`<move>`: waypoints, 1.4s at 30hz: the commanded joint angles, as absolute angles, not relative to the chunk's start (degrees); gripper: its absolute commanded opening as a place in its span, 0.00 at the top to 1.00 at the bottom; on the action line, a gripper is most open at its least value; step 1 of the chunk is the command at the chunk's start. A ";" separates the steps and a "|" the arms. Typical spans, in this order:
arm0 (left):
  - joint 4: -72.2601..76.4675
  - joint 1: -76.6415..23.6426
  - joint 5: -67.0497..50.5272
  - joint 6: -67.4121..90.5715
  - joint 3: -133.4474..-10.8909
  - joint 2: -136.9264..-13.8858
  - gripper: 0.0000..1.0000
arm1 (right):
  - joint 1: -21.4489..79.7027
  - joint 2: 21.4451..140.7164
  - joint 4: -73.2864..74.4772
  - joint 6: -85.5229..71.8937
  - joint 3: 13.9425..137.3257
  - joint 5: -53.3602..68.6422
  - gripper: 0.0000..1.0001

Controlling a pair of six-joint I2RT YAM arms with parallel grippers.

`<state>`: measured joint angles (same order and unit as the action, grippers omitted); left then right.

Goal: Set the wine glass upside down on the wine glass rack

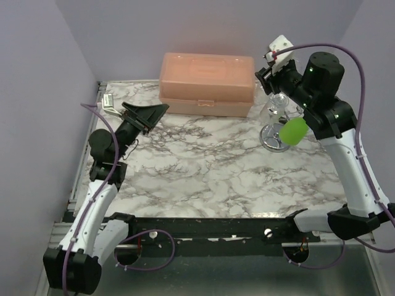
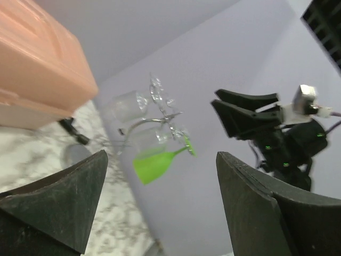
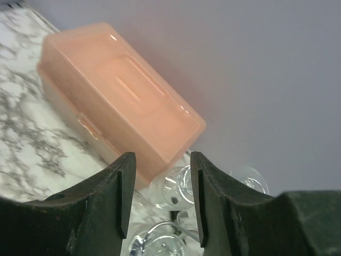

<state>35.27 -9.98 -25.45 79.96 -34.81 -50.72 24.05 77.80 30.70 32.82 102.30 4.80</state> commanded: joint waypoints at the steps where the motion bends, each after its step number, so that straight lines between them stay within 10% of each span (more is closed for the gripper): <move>1: -3.34 -8.44 -25.75 48.78 -52.26 -45.76 0.12 | 24.32 73.73 31.04 15.86 102.43 14.26 0.42; 14: -35.22 -5.55 -9.47 25.68 -76.21 -42.64 0.02 | 22.01 66.47 24.82 -5.80 93.47 12.73 0.01; 42: -38.58 -5.51 -13.41 29.62 -79.90 -42.56 0.02 | 22.09 61.79 24.10 3.89 88.24 1.24 0.00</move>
<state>-38.02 -5.96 -12.12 28.58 -80.53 -43.27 22.37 62.92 25.91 2.33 89.19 2.44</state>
